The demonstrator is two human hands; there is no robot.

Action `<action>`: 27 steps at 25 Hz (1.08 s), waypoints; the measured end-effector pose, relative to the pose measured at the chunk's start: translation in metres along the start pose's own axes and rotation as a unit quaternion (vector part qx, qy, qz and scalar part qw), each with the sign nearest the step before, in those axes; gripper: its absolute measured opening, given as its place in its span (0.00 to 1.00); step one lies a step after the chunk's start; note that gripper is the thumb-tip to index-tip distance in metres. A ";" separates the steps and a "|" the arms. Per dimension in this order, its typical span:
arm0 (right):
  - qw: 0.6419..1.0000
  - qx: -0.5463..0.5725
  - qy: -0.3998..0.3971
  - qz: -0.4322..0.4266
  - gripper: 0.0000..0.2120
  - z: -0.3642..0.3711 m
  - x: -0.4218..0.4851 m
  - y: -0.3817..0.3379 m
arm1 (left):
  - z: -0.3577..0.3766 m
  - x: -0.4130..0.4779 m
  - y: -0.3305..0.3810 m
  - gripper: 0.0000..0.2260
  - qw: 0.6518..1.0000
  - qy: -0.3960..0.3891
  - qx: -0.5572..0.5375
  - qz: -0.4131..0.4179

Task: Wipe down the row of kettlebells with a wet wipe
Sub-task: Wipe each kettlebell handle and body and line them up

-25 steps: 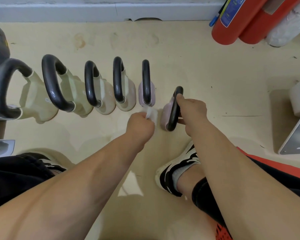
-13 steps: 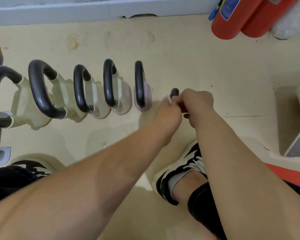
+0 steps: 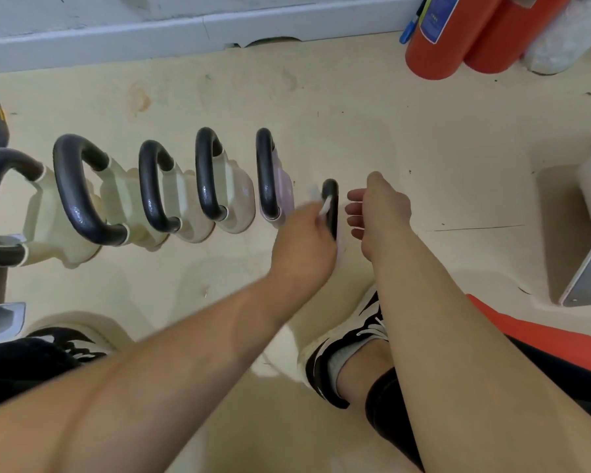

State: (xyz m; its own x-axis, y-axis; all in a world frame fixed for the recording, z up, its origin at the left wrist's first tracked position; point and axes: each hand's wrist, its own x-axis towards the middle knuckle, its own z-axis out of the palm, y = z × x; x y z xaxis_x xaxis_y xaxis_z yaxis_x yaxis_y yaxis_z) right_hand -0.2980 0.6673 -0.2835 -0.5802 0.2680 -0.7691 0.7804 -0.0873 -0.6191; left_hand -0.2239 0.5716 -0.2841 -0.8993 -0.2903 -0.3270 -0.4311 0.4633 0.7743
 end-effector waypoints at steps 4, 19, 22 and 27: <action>0.997 0.046 0.059 0.009 0.14 -0.007 0.008 0.000 | 0.009 0.061 0.043 0.16 0.895 -0.191 0.371 0.153; 0.999 0.005 0.017 0.044 0.09 -0.010 0.010 0.030 | -0.021 0.055 0.015 0.21 0.830 -0.149 0.471 0.260; 0.999 0.001 -0.014 0.048 0.10 -0.007 0.006 0.031 | -0.018 0.001 -0.031 0.24 0.837 -0.128 0.394 0.357; 0.992 -0.117 -0.040 -0.014 0.14 0.001 -0.006 0.030 | -0.053 -0.061 -0.103 0.17 0.838 -0.195 0.348 0.371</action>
State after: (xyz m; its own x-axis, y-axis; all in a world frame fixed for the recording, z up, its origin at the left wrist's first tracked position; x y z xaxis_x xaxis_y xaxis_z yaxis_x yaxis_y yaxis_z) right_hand -0.2712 0.6619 -0.2978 -0.6115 0.1894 -0.7682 0.7912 0.1469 -0.5936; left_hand -0.1210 0.4976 -0.3150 -0.8356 0.5276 -0.1527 0.4422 0.8111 0.3829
